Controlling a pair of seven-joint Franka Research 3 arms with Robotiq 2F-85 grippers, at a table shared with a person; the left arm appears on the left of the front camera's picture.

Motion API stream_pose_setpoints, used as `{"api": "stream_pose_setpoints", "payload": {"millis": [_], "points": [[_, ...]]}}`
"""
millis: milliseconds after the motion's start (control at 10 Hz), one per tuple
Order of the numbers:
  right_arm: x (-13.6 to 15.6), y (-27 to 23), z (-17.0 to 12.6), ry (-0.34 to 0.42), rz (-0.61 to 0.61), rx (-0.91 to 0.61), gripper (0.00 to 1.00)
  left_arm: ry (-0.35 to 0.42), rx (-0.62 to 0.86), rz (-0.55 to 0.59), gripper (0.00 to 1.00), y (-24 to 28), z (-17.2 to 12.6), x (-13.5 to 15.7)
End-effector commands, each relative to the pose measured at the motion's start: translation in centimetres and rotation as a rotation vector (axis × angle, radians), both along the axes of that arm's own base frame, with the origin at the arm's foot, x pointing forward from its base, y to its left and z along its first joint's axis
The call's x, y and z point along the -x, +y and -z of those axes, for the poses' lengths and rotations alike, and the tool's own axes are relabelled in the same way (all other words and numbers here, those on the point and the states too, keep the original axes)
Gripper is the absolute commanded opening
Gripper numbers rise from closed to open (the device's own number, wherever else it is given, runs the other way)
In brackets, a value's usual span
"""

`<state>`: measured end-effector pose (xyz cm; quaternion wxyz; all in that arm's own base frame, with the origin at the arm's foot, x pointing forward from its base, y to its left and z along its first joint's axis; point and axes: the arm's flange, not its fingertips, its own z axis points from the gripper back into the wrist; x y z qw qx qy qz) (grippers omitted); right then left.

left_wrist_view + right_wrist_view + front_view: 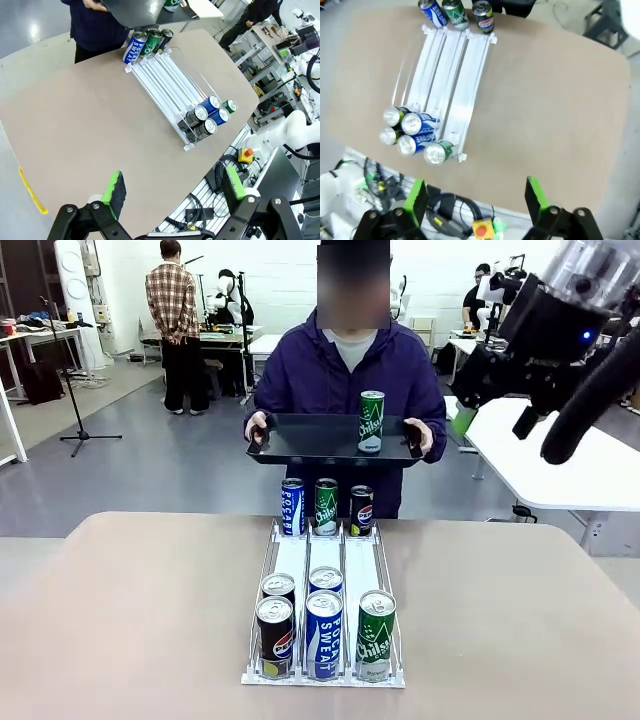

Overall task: Retrieve and hand over the desired beverage to the person.
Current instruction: Place the picked can on the Handle tray extended by the person.

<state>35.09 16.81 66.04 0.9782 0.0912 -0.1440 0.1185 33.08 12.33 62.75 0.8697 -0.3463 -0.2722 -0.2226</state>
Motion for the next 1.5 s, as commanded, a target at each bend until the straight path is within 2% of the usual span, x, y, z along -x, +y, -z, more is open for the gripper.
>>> {"api": "stream_pose_setpoints", "payload": {"millis": [0,800,900,1000,1100,1200,1300,1400], "points": [[-0.3,0.1,-0.5,-0.002,-0.005,-0.001,1.0,-0.014,0.009,0.016,1.0,0.2,-0.1,0.1],[-0.1,0.1,-0.4,-0.008,-0.002,-0.001,1.0,-0.014,0.009,0.016,1.0,0.2,-0.1,0.1],[2.4,-3.2,-0.7,-0.001,-0.215,-0.055,1.0,-0.014,0.009,0.016,1.0,0.2,-0.1,0.1],[4.3,-7.7,-0.7,-0.078,-0.323,-0.123,1.0,-0.014,0.009,0.016,1.0,0.2,-0.1,0.1],[5.7,-11.3,-0.7,-0.138,-0.322,-0.178,1.0,-0.014,0.009,0.016,1.0,0.2,-0.1,0.1],[6.4,-15.0,-1.1,-0.21,-0.359,-0.251,1.0,-0.014,0.009,0.016,1.0,0.2,-0.1,0.1],[6.7,-18.5,-1.2,-0.267,-0.344,-0.347,1.0,-0.014,0.009,0.016,1.0,0.2,-0.1,0.1],[7.6,-21.4,-0.9,-0.292,-0.332,-0.407,1.0,-0.014,0.009,0.016,1.0,0.2,-0.1,0.1]]}}
